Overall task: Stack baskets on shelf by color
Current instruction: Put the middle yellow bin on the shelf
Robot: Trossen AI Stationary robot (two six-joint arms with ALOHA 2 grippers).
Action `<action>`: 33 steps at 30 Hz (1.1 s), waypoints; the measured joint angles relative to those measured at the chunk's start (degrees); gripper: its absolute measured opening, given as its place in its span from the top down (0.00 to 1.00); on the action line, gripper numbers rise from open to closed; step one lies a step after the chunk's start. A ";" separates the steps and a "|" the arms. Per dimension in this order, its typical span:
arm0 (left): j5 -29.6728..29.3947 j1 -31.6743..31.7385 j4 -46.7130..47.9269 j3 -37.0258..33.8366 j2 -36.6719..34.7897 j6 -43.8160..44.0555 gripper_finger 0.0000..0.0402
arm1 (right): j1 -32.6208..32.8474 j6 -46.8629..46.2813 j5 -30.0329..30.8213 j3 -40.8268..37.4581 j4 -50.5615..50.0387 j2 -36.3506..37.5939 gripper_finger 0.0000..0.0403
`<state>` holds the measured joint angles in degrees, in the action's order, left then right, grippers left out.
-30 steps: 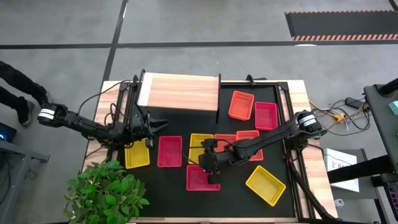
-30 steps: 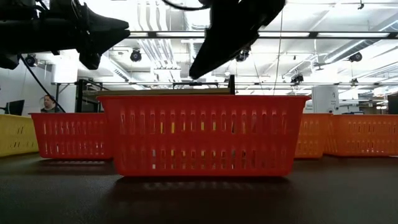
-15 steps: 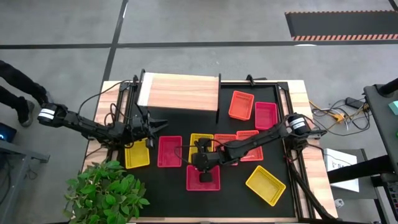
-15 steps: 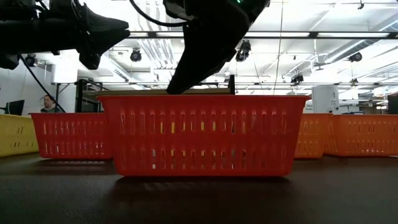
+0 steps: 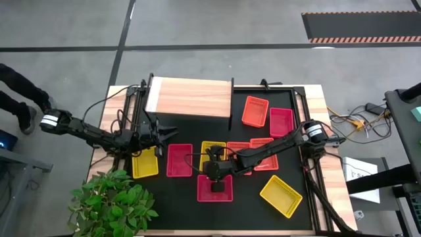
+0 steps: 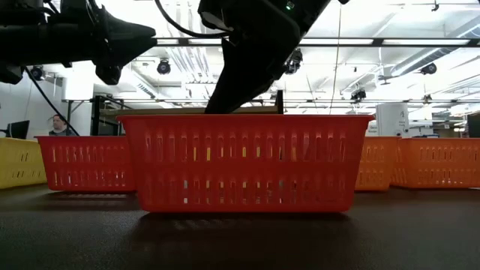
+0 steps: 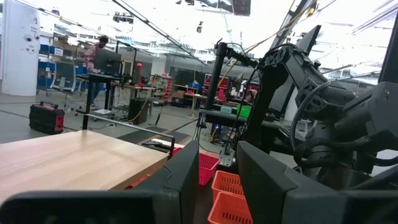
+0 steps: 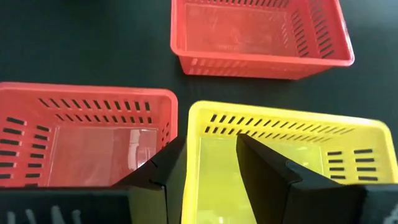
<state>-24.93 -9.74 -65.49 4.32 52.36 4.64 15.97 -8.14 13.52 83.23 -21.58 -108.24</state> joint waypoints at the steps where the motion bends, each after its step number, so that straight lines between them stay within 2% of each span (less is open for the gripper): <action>1: 0.00 0.00 -0.09 0.00 0.06 0.00 0.77 | 0.00 -0.11 0.01 -0.16 -0.05 0.02 0.67; 9: 0.01 0.00 -0.05 0.00 0.01 0.00 0.77 | 0.00 -1.52 0.02 -0.81 0.41 0.02 0.67; 26: 0.01 0.00 -0.04 0.00 0.02 0.03 0.77 | -0.81 -2.58 0.02 -7.54 9.63 0.02 0.65; 33: 0.01 0.00 -0.03 0.00 0.08 0.03 0.77 | -1.94 -2.50 0.02 -8.36 11.19 -0.69 0.68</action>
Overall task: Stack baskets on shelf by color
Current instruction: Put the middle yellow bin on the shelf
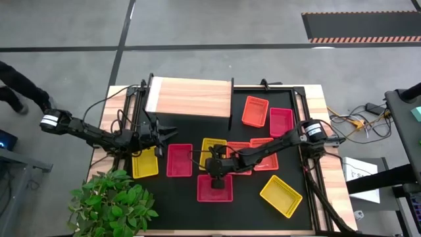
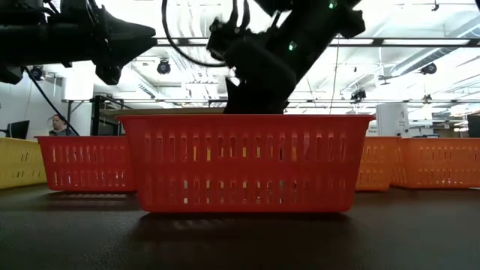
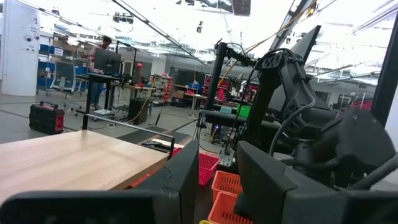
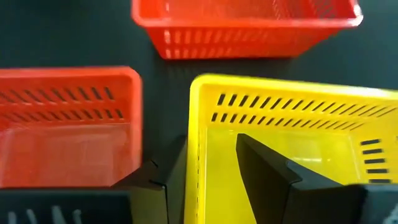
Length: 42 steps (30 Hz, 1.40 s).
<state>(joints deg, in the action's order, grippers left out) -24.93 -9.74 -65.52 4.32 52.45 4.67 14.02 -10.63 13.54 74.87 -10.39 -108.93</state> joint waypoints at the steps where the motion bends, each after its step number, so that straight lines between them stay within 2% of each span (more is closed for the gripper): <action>1: 0.00 0.00 0.01 0.00 0.00 0.01 0.77 | -0.04 0.19 0.02 -0.02 0.12 -0.74 0.69; 5: 0.00 0.02 -0.04 0.00 -0.07 0.02 0.77 | -0.13 2.25 -0.28 0.22 0.54 -3.22 0.74; 14: 0.00 0.00 0.02 -0.04 -0.02 0.00 0.77 | -0.04 3.80 -1.95 1.49 0.33 -4.09 0.97; 20: 0.00 0.01 0.04 -0.09 -0.02 0.00 0.77 | 0.16 5.79 -2.05 1.49 -0.40 -1.38 0.98; 28: 0.00 0.00 0.03 -0.11 -0.04 0.00 0.77 | 2.64 9.40 -2.16 1.50 -4.31 6.47 0.98; 35: 0.00 0.00 0.00 -0.11 -0.11 -0.68 0.77 | 5.05 14.29 -5.54 1.50 -5.69 14.38 0.98; 42: -2.07 0.02 -0.53 0.69 -0.50 -1.12 0.77 | 7.22 22.63 -4.31 3.06 -5.20 20.29 0.98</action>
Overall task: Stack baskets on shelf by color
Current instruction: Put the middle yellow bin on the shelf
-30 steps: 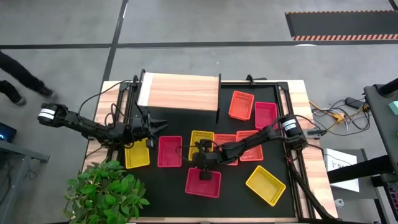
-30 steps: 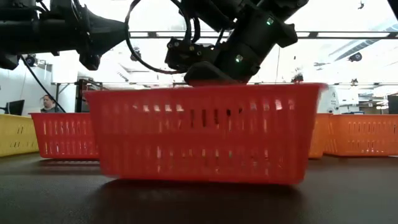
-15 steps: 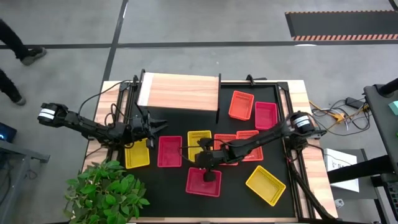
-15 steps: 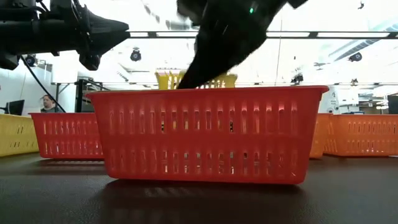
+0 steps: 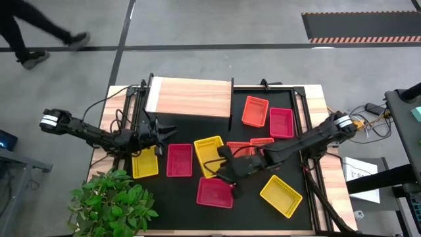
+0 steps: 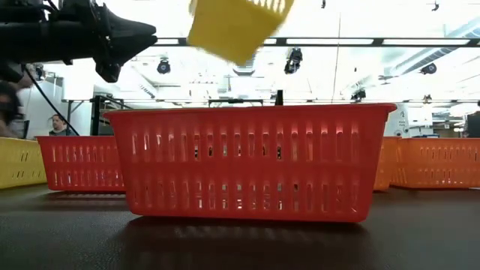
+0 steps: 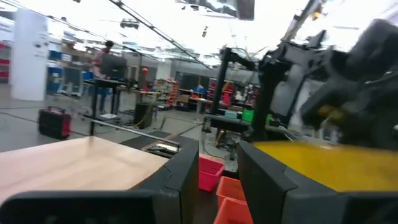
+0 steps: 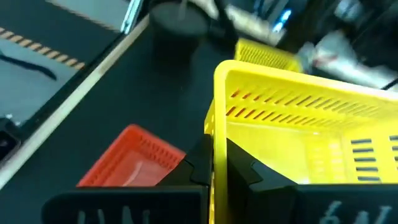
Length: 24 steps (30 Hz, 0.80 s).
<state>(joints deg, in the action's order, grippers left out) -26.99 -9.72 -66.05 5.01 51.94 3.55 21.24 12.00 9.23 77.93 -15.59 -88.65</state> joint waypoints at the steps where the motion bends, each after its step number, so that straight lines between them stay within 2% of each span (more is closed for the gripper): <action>1: -0.68 0.00 -0.70 0.11 0.00 -0.04 0.77 | 0.25 1.61 2.05 0.56 0.00 0.41 0.98; 6: -1.08 0.00 -5.83 0.15 0.07 -6.61 0.77 | -0.41 8.25 16.63 2.71 -0.46 1.21 0.98; 9: -1.22 0.00 -7.45 0.18 -0.02 -8.89 0.77 | -3.75 9.51 19.78 3.48 -0.53 1.08 0.98; 16: -1.42 0.00 -6.83 -0.15 0.89 -8.87 0.77 | -14.51 7.40 16.66 5.51 -5.60 -0.03 0.98; 24: -1.41 0.00 -6.92 -0.44 0.77 -8.80 0.77 | -25.45 4.48 4.46 5.79 -7.72 -0.05 0.98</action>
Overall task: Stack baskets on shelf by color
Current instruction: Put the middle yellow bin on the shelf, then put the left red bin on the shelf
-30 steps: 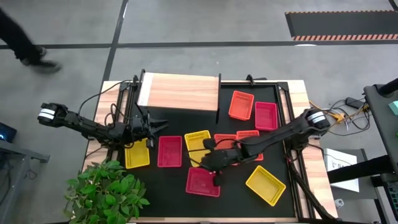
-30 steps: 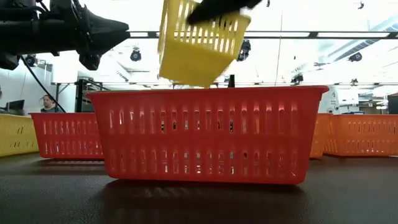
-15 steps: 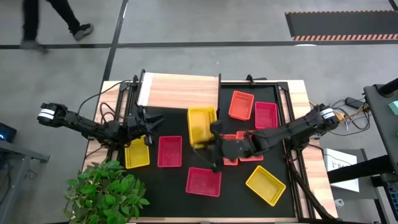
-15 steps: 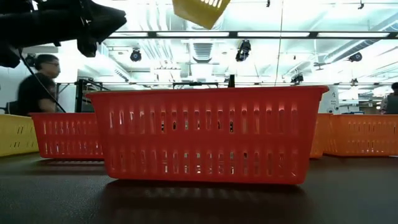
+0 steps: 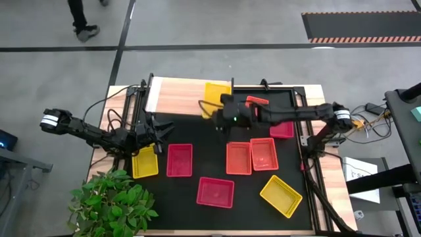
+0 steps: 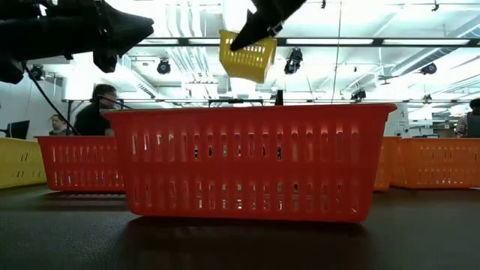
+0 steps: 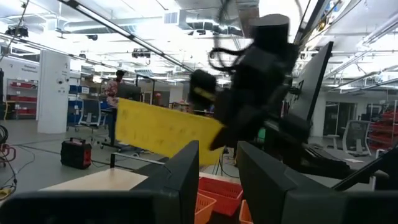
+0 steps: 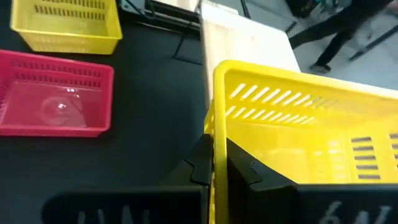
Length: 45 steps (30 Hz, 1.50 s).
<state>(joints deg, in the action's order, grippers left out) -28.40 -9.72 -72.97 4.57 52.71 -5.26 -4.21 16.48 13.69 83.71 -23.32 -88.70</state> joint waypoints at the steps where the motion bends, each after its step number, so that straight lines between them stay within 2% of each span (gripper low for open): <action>1: 0.00 0.00 -0.02 -0.01 0.02 0.00 0.77 | -1.07 0.06 -1.12 -0.03 0.01 -0.28 0.98; 4: 0.00 0.00 0.04 -0.01 0.13 0.04 0.77 | -3.89 0.88 -3.51 -0.05 0.09 -1.32 0.98; 12: 0.02 0.00 0.00 -0.01 0.13 0.09 0.77 | -8.40 4.67 -3.39 0.14 -0.57 -6.48 0.98; 17: 0.02 0.00 0.04 -0.03 0.11 0.09 0.77 | -9.28 6.69 -3.25 0.25 -0.40 -7.09 0.96; 22: 0.02 0.00 0.00 -0.05 0.06 0.09 0.77 | -10.38 6.66 -3.15 0.25 -0.43 -7.09 0.88; 27: 0.04 0.00 -0.01 -0.05 0.06 0.07 0.77 | -10.82 7.18 -3.18 0.25 -0.48 -7.08 0.75; 35: 0.06 0.00 0.05 -0.10 0.11 0.07 0.77 | -10.30 5.55 -3.19 0.29 -2.87 -3.24 0.60; 40: 0.07 0.00 -0.04 -0.10 0.09 0.07 0.77 | -8.56 1.54 -3.57 0.29 -7.03 0.74 0.59; 45: 0.07 0.00 -0.03 -0.12 0.26 0.37 0.77 | -3.90 -1.51 -3.65 -0.13 -12.86 5.54 0.63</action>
<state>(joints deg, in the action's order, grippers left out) -28.34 -9.72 -73.00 4.45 52.97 -4.89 -8.11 14.97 10.04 83.59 -36.17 -83.16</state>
